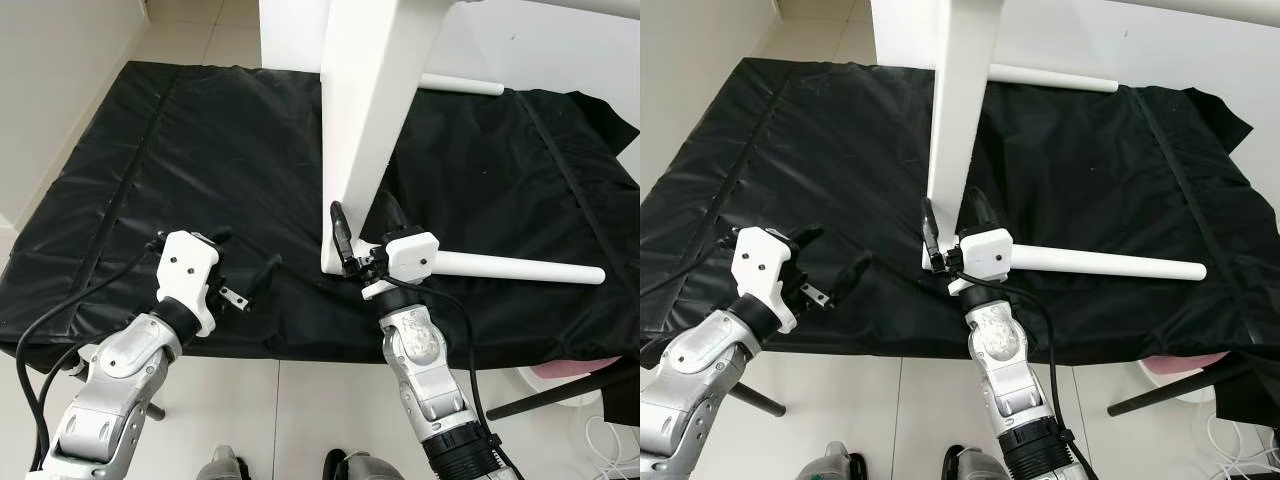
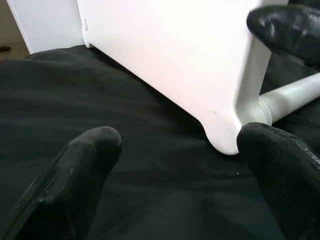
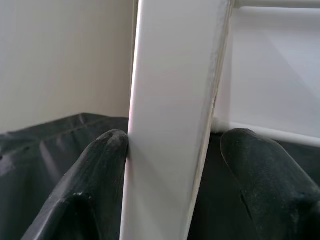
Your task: Building children table
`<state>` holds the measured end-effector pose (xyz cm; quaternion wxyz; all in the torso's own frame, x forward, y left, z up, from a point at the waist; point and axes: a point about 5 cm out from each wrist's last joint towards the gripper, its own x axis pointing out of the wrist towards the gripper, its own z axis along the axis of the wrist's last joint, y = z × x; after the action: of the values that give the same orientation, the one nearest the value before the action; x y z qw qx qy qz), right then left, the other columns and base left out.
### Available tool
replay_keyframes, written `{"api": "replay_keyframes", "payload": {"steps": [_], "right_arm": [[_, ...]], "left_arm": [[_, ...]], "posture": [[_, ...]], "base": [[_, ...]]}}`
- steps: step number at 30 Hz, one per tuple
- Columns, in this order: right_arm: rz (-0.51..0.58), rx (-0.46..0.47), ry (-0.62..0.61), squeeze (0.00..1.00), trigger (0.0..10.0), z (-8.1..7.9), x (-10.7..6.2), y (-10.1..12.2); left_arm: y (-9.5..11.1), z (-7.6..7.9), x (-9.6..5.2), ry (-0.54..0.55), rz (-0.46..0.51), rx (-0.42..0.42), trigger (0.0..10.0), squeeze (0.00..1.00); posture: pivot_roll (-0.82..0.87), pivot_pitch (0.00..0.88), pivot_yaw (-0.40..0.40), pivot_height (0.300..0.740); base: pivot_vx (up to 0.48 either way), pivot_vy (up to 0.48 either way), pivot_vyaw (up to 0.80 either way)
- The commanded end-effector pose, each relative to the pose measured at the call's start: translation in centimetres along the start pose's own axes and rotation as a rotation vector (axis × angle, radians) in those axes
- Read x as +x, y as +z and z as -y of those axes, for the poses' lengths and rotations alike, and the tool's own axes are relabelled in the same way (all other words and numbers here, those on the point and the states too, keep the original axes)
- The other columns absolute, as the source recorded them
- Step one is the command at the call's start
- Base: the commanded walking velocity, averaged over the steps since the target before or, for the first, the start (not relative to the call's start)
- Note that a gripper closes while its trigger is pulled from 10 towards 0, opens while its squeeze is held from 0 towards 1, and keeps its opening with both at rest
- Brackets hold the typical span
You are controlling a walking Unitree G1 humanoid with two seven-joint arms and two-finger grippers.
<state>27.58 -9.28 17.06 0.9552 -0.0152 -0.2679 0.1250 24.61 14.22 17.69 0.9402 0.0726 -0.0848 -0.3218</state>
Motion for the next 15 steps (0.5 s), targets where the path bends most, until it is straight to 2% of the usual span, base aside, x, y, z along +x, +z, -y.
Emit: {"api": "replay_keyframes", "payload": {"steps": [1, 4, 8, 11, 15], "right_arm": [[-0.125, -0.068, -0.097, 0.00, 10.0, 3.2, -2.2, -1.8], [-0.149, -0.056, -0.080, 0.00, 10.0, 3.5, -2.7, -2.0], [-0.162, 0.024, 0.055, 0.00, 10.0, 2.3, -2.6, -2.0], [-0.158, 0.055, 0.080, 0.00, 10.0, 2.2, -2.5, -1.8], [-0.157, 0.006, 0.061, 0.00, 10.0, 2.8, -2.8, -1.9]], "left_arm": [[0.0, 0.5, 0.0, -0.087, -0.011, -0.004, 10.0, 0.00], [0.0, 0.4, 0.3, -0.091, -0.007, -0.013, 10.0, 0.00], [0.2, 0.5, 0.9, -0.097, 0.003, -0.006, 10.0, 0.00], [0.4, 0.6, 1.2, -0.101, 0.013, 0.000, 10.0, 0.00], [0.4, 0.7, 1.3, -0.099, 0.015, -0.025, 10.0, 0.00]], "posture": [[0.05, 0.125, -0.037, 0.740], [0.03, 0.120, -0.035, 0.740], [0.03, 0.115, -0.035, 0.740], [0.03, 0.110, -0.035, 0.740], [0.04, 0.088, -0.031, 0.740]], "base": [[0.000, 0.000, 0.00], [0.000, 0.000, 0.00], [0.000, 0.000, 0.00], [0.000, 0.000, 0.00], [0.000, 0.000, 0.00]]}}
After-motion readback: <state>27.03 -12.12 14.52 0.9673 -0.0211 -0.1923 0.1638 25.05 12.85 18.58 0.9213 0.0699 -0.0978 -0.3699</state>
